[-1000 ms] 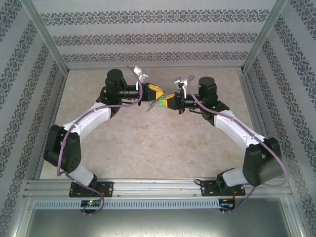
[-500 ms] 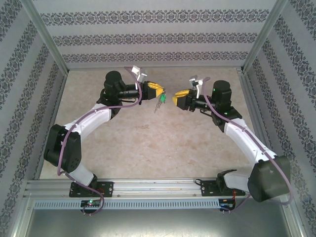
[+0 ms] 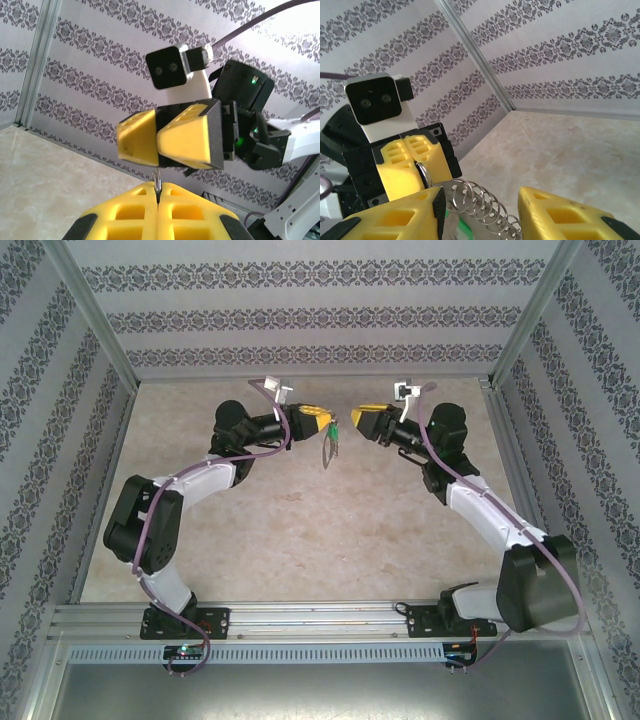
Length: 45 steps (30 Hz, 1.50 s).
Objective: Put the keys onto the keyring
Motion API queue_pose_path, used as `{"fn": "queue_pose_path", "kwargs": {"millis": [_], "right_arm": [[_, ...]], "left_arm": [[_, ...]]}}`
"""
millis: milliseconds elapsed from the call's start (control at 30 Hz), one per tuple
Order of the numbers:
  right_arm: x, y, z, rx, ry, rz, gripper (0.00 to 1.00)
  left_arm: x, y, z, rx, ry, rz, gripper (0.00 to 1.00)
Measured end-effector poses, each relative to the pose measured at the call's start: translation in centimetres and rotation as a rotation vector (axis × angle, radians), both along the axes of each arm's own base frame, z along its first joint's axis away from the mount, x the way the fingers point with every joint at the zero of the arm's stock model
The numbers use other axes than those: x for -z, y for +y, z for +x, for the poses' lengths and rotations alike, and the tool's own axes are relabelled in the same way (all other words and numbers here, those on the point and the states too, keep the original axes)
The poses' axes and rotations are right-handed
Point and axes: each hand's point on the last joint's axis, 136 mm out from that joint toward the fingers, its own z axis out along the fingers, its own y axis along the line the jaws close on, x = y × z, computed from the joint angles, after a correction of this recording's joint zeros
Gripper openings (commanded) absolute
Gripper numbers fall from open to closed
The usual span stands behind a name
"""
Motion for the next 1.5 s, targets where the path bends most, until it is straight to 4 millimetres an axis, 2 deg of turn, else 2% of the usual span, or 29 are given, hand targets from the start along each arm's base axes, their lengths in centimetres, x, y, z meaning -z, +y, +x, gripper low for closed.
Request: {"fn": "queue_pose_path", "kwargs": {"millis": [267,600,933,1000,1367,1500], "right_arm": [[-0.8,2.3,-0.9,-0.095,-0.021,0.060,0.41],[-0.5,3.1,-0.8,-0.137,-0.014,0.089,0.37],[-1.3,4.2,-1.8,-0.201,-0.037,0.107,0.34],[-1.4,4.3,-1.8,-0.205,-0.038,0.109,0.31],[-1.3,4.4,-1.6,-0.212,-0.028,0.116,0.00],[-1.3,4.3,-1.5,-0.210,-0.027,0.117,0.00]], "left_arm": [[-0.3,0.1,0.4,-0.002,0.026,-0.048,0.00],[-0.3,0.0,0.5,0.004,0.038,-0.063,0.00],[-0.3,0.0,0.5,0.006,0.039,-0.062,0.00],[-0.3,0.0,0.5,0.006,0.036,-0.063,0.00],[-0.6,-0.3,0.2,0.019,0.028,-0.064,0.00],[-0.7,-0.3,0.2,0.018,0.027,-0.065,0.00]]}}
